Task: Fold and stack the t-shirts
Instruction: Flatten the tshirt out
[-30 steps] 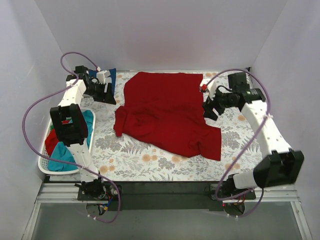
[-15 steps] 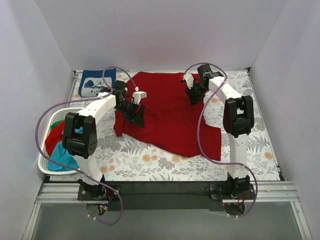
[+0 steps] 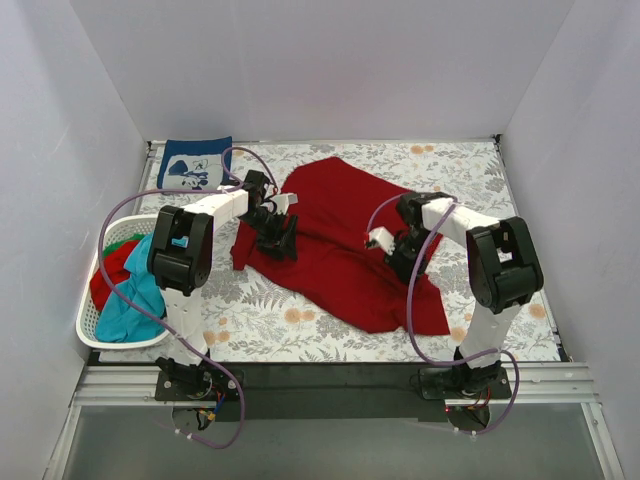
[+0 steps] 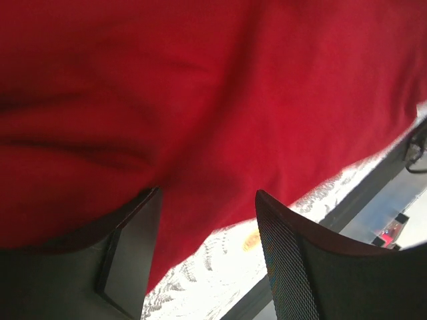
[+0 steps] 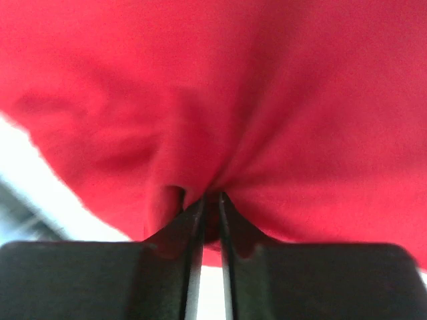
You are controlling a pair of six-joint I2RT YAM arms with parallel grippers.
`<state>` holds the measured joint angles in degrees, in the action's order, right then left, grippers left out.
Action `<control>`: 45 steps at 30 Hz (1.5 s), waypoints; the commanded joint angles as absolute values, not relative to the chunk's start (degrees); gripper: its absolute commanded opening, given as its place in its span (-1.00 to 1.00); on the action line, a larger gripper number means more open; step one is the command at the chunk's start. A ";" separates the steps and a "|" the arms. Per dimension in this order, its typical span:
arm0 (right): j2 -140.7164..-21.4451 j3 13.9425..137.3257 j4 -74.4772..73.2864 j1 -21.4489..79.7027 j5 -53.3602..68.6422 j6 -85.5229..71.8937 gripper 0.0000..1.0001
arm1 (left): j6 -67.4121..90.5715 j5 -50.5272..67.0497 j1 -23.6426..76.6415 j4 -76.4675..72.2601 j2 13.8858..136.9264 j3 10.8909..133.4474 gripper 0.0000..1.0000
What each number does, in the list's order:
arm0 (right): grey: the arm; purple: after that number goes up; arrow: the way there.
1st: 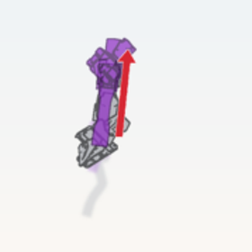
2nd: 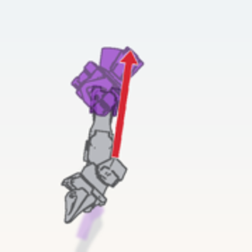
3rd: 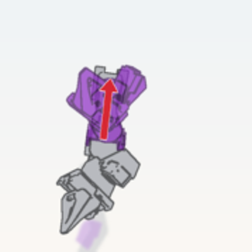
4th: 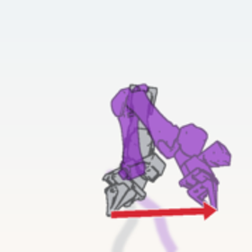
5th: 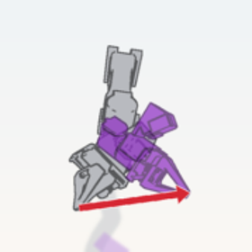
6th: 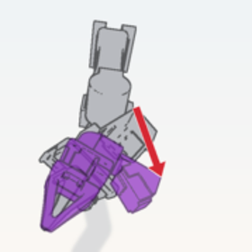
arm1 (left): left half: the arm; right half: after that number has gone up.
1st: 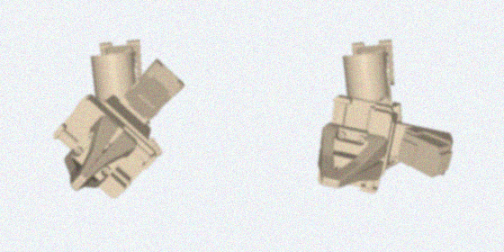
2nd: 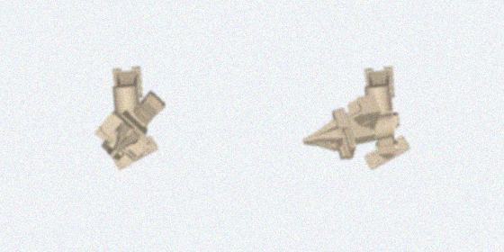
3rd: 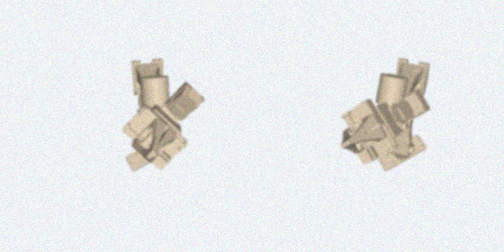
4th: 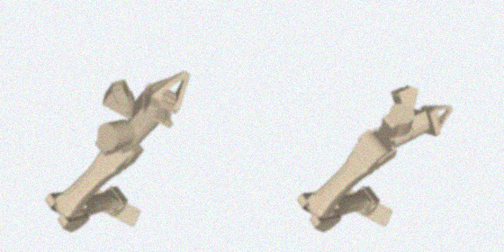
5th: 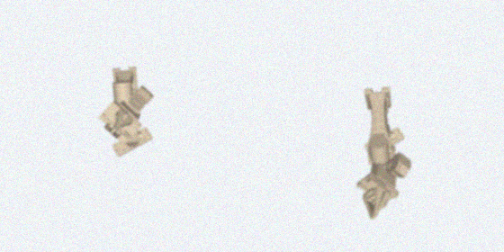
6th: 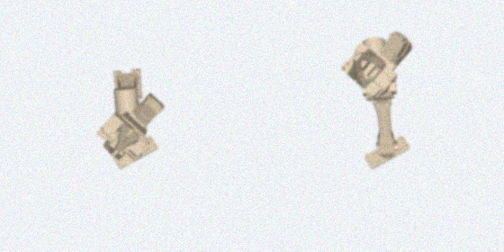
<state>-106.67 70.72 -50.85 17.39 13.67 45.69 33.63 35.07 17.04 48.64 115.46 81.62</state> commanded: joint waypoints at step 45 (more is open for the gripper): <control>-96.94 60.98 -67.65 6.95 19.15 57.56 -0.51 | 20.66 14.68 10.56 57.03 122.68 95.26 0.13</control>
<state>-98.13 57.43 -61.28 9.04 15.42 51.53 23.73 21.32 14.61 58.57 120.60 91.09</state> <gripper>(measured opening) 0.245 0.572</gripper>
